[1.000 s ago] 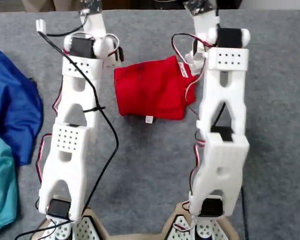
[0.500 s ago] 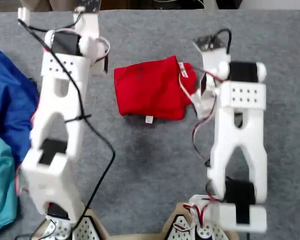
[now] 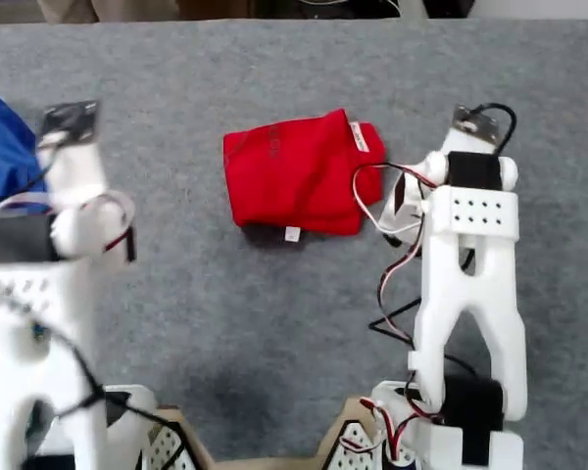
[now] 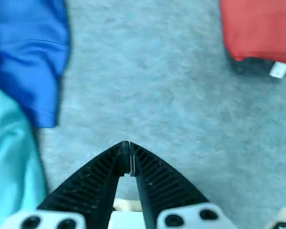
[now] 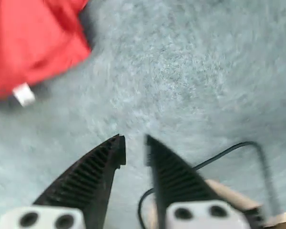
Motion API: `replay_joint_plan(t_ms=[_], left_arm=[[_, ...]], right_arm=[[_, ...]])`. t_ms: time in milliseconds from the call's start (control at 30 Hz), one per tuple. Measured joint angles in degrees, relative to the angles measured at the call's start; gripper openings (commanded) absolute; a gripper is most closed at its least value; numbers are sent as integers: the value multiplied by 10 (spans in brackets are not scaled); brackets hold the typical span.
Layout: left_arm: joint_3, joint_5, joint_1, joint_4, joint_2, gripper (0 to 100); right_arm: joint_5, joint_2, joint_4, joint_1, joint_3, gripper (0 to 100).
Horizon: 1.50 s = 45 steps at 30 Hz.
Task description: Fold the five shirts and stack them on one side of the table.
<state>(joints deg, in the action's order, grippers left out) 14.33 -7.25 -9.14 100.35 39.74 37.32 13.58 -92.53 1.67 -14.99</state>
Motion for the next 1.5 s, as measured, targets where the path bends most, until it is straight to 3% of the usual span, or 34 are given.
replay_joint_plan(t_ms=[133,300,567,867,1133,1500], left_arm=[[26,-52,-51,0,30,24],[33,-88,-69,0,30,24],[33,-92,-73,0,30,24],[33,-91,-73,0,30,24],[33,-55,-73,0,30,24],[33,-52,-73,0,30,24]], right_arm=[[142,-38,61,-13,0,258],[267,-102,120,-96,0,344],[374,-188,247,-124,4,338],[400,-302,317,-123,74,337],[400,-413,318,-123,183,265],[391,-462,318,-123,231,260]])
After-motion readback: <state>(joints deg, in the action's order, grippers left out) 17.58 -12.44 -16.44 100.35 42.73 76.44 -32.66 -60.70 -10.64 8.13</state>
